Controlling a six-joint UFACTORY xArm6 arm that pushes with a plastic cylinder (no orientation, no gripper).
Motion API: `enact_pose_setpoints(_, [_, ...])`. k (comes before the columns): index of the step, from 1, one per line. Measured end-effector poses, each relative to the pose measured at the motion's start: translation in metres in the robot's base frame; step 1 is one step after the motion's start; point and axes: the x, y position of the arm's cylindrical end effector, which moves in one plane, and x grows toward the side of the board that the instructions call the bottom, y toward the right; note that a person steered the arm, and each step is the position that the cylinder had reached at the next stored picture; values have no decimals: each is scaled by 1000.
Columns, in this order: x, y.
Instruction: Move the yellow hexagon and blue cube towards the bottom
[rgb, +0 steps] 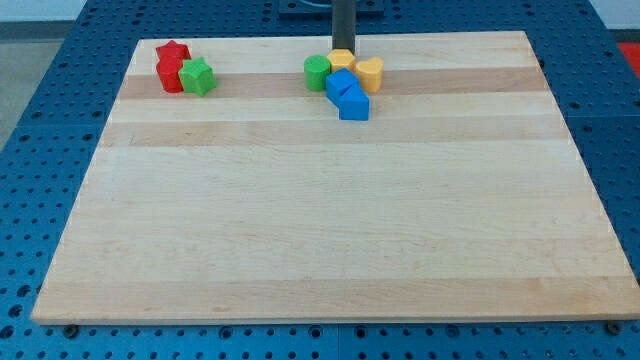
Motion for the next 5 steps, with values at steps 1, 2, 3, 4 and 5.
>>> enact_pose_setpoints(1, [5,0])
enact_pose_setpoints(2, [10,0])
enact_pose_setpoints(3, [14,0])
enact_pose_setpoints(4, [19,-4])
enact_pose_setpoints(5, [28,-11])
